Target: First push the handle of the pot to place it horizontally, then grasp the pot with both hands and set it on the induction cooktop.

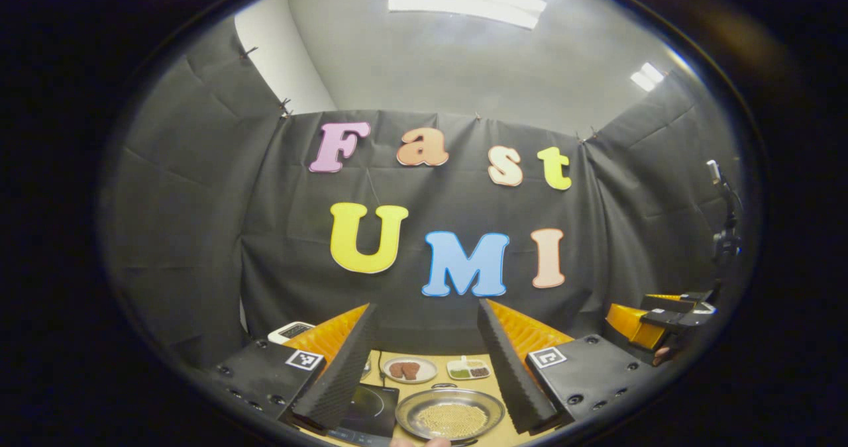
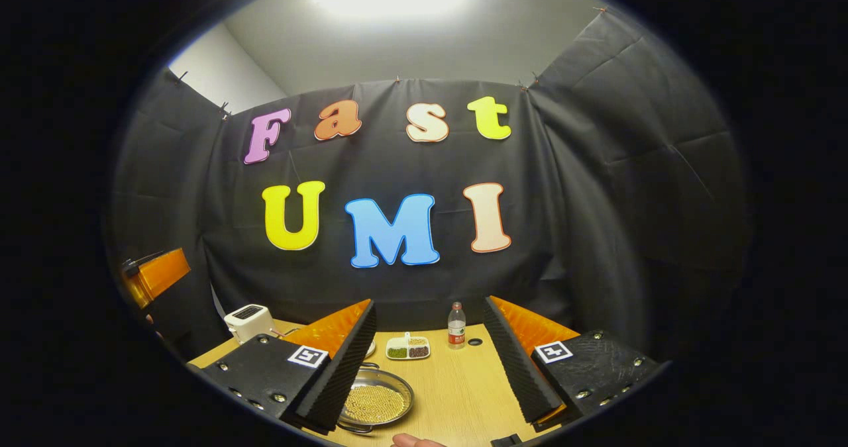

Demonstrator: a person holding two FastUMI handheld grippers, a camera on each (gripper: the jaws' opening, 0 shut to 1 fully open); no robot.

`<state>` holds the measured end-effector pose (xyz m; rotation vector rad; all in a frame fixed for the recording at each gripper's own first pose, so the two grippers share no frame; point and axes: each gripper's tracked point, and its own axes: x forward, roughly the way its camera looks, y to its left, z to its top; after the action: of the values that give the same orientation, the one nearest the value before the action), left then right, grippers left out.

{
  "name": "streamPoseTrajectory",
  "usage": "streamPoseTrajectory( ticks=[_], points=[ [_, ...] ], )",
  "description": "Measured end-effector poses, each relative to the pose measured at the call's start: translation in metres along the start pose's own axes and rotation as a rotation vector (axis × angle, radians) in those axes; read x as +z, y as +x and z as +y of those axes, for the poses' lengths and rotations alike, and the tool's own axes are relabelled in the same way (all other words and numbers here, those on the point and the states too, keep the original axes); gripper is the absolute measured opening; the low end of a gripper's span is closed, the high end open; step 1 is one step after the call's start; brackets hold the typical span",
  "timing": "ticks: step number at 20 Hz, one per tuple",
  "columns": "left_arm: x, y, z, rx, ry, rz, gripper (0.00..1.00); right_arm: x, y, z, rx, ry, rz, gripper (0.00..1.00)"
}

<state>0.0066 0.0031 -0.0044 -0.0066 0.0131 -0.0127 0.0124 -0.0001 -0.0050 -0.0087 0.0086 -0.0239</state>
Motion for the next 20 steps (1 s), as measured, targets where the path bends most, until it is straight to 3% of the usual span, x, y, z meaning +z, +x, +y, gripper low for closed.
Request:
streamPoseTrajectory(
  ticks=[2,4,7,9,16,20],
  points=[
    [-0.001,0.000,0.001,-0.005,-0.001,-0.003,0.99,-0.001,-0.001,-0.001,-0.006,-0.001,-0.005,0.98],
    [-0.004,0.002,-0.001,-0.016,-0.001,0.002,0.94,-0.002,0.000,-0.003,-0.016,-0.003,-0.008,0.97],
    [-0.006,0.003,0.002,-0.022,0.004,0.006,0.99,-0.010,0.003,-0.001,-0.017,0.004,0.008,0.98],
    [-0.004,0.003,0.004,-0.028,0.003,-0.008,0.95,-0.014,0.007,0.000,-0.014,0.000,0.017,0.98],
    [-0.017,0.020,0.014,0.007,0.031,-0.017,0.97,-0.062,0.027,0.021,0.088,0.007,0.113,0.98],
    [-0.026,0.025,0.016,0.048,0.069,-0.002,0.97,-0.099,0.045,0.032,0.142,0.029,0.212,0.83]
  ],
)
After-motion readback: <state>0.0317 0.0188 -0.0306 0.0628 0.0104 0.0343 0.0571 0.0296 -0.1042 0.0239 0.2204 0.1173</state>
